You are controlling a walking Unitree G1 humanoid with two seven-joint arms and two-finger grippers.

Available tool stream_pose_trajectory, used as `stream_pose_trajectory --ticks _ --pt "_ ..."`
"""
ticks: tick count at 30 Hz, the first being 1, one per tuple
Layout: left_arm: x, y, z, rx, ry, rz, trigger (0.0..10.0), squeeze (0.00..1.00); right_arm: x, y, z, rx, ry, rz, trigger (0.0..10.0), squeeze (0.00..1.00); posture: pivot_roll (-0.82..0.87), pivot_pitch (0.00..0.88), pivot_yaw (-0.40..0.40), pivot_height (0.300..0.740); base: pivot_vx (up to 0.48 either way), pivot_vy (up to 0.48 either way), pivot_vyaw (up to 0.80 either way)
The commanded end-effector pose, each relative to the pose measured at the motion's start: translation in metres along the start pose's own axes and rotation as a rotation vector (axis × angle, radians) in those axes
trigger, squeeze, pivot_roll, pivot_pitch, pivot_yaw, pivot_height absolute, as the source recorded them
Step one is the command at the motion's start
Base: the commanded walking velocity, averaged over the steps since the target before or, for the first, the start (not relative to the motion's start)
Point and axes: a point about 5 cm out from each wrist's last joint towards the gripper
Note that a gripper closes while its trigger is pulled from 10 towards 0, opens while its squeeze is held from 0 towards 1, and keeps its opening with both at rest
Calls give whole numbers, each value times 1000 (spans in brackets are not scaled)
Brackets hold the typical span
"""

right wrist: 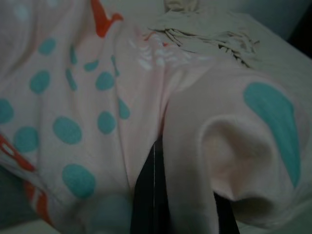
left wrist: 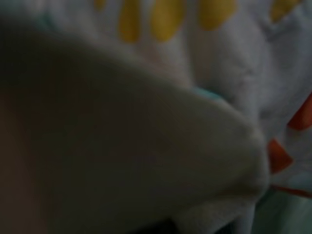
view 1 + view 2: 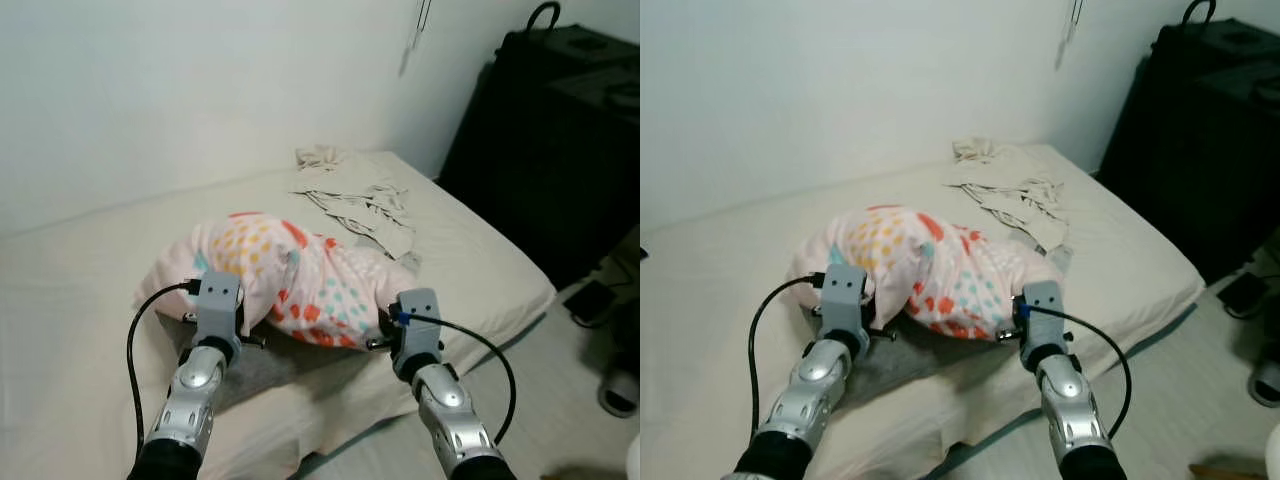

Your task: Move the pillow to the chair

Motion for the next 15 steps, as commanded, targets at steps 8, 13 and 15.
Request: stream_pose_trajectory --ticks 8,13,15 --pt "-13 5 1 -32 -42 -10 10000 0 3 -5 -2 17 35 -19 10000 0 -25 64 -21 740 0 0 -800" --pt "-12 4 1 -30 -41 -11 10000 0 3 -5 -2 16 37 -19 10000 0 -25 64 -22 740 0 0 -800" --pt "-11 4 0 -29 -38 -12 10000 0 3 -4 -2 16 39 -20 10000 0 -24 62 -26 740 0 0 -800"
Point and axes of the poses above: a point about 5 cm out from each wrist's last joint towards the gripper, its own z axis pointing out of the wrist towards the gripper, its own y axis along the axis of the wrist's last joint, x = y × z, and after that the axes turned 3 degrees about -z, right-handed
